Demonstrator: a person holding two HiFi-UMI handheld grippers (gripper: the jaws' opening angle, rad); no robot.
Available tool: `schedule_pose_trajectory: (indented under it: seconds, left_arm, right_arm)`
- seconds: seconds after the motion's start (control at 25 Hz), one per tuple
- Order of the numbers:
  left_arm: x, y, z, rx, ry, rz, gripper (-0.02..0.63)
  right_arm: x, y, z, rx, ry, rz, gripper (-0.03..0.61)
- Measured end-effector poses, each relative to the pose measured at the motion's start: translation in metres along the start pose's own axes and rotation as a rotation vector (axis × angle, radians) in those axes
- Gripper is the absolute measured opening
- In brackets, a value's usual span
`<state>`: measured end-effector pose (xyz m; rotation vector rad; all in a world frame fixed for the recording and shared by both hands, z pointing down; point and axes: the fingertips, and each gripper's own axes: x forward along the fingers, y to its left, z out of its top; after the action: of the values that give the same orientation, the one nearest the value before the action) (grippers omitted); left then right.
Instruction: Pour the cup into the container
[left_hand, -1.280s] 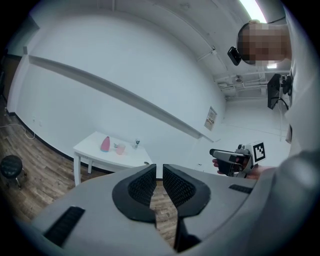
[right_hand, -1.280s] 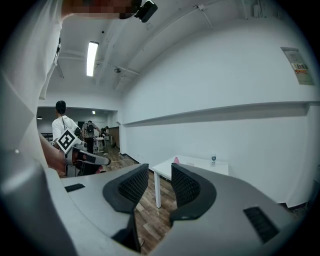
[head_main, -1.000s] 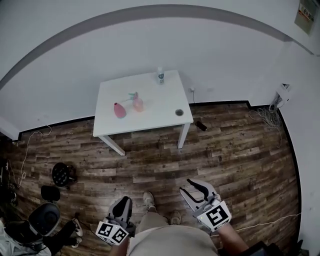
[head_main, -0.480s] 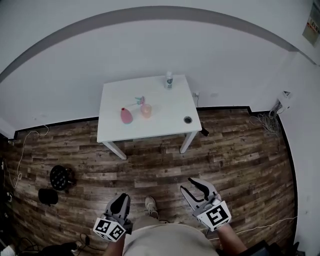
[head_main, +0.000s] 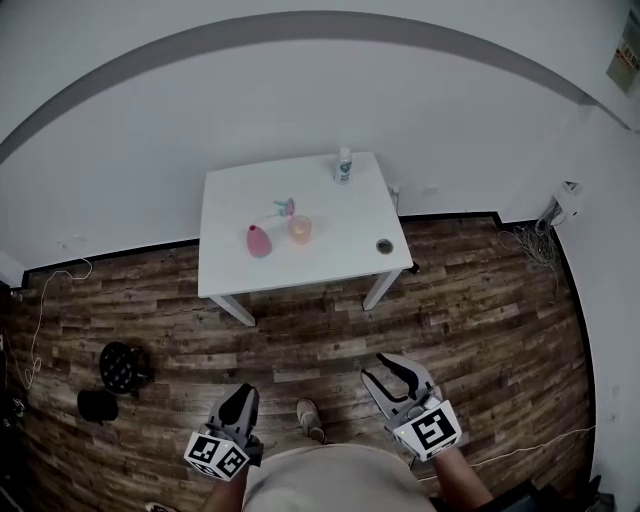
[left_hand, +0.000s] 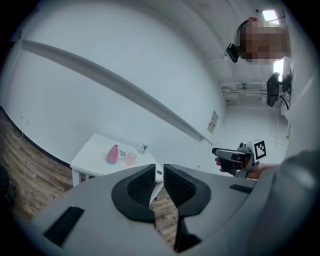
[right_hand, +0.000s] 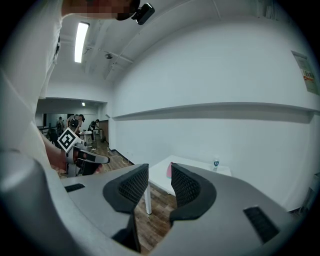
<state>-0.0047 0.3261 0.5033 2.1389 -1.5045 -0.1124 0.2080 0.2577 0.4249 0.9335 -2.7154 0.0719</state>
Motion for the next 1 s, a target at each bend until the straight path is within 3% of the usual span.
schedule_pose_trajectory:
  seconds: [0.6,1.0]
  left_arm:
    - [0.024,0.038,0.023,0.036,-0.003,-0.028,0.041]
    - [0.048,0.032,0.020,0.013,-0.008,0.050,0.046]
  right_arm:
    - [0.047,-0.014,0.012,-0.014,-0.019,-0.026,0.124]
    - [0.063,-0.047,0.006,-0.008,-0.016,0.051,0.124]
